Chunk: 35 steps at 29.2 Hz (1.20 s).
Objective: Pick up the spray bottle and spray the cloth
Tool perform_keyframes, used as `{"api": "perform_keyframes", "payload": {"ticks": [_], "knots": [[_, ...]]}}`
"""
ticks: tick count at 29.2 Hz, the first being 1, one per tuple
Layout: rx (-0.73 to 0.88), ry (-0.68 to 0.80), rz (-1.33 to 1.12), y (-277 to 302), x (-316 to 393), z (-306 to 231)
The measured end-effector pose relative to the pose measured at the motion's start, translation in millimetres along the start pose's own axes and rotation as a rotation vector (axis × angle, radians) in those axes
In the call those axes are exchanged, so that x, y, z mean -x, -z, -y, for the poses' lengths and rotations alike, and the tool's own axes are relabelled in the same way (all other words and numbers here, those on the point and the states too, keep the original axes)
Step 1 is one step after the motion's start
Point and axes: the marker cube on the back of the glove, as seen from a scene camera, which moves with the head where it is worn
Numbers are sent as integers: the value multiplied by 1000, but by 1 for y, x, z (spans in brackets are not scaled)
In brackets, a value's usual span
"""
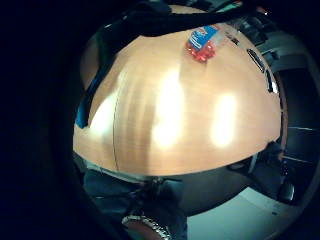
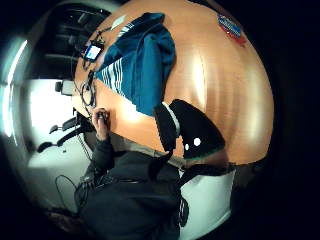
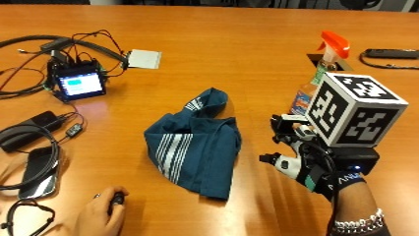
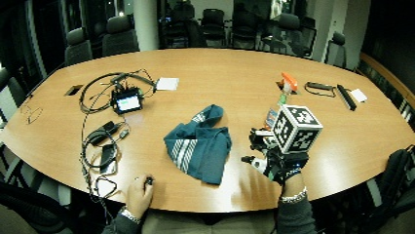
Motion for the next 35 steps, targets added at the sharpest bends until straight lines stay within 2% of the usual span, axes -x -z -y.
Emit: {"api": "perform_keyframes", "payload": {"ticks": [14, 23, 28, 35], "knots": [[60, 77, 31, -12, 17, 10], [154, 139, -40, -47, 45, 17], [136, 176, -59, -52, 58, 30], [79, 122, -18, -52, 35, 62]]}}
